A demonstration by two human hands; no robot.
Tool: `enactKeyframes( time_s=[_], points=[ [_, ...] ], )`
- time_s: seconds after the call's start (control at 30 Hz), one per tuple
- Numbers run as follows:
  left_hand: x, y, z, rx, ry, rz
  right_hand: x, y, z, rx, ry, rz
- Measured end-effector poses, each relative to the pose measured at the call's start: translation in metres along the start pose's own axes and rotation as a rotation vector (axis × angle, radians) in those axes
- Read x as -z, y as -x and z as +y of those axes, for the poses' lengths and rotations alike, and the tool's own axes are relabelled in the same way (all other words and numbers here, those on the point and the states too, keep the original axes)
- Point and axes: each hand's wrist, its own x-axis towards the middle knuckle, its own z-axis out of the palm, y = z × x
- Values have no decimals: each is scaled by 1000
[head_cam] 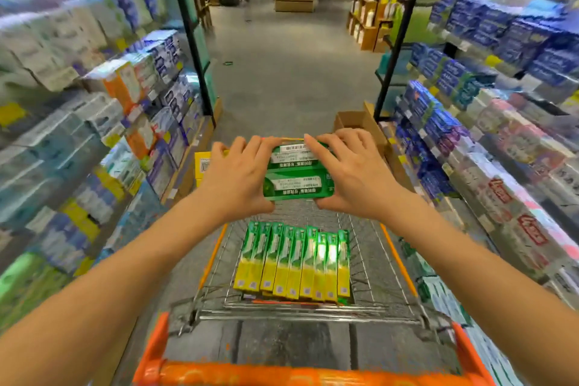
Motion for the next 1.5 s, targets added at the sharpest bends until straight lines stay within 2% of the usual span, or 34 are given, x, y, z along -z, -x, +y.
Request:
enactKeyframes(
  time_s=[0.07,0.13,0.17,0.23,0.3,0.33,0.43,0.5,0.6,0.7,0.8,1.07,1.17,1.27,1.4,1.5],
  points=[
    [-22,8,-7,131,55,-86,-28,-7,-10,-66,-60,32],
    [-49,11,-10,307,222,-189,-57,-7,-18,-323,-175,9],
    [-63,11,-11,403,343,-224,-76,-4,-22,-506,-322,-53],
    [-94,11,-4,575,562,-246,-101,-2,-38,-928,-930,-325],
    [-124,7,13,691,699,-265,-130,2,-59,-1184,-1471,-578],
    [-139,4,25,731,757,-292,-144,5,-69,-1244,-1578,-629],
    [-184,1,58,788,943,-446,-193,22,-85,-1482,-1607,-445],
    [-219,-3,69,766,1094,-544,-225,39,-70,-1599,-1632,-466],
    [-241,-12,70,796,1270,-703,-257,68,-47,-1633,-1693,-611],
    [-261,-39,78,1001,1475,-672,-270,74,-24,-1609,-1659,-774],
    [-281,-57,90,1131,1535,-726,-288,81,-13,-1574,-1617,-845],
    [-321,-63,98,1244,1541,-754,-317,96,-4,-1532,-1580,-924],
    [-333,-58,94,1287,1502,-747,-331,105,-1,-1608,-1564,-930],
    [-346,-47,85,1351,1462,-751,-348,119,10,-1791,-1426,-849],
    [-352,-33,72,1392,1447,-770,-372,136,16,-1737,-1180,-972],
    [-358,-22,65,1397,1487,-757,-389,134,8,-1709,-1155,-1009]
  ],
)
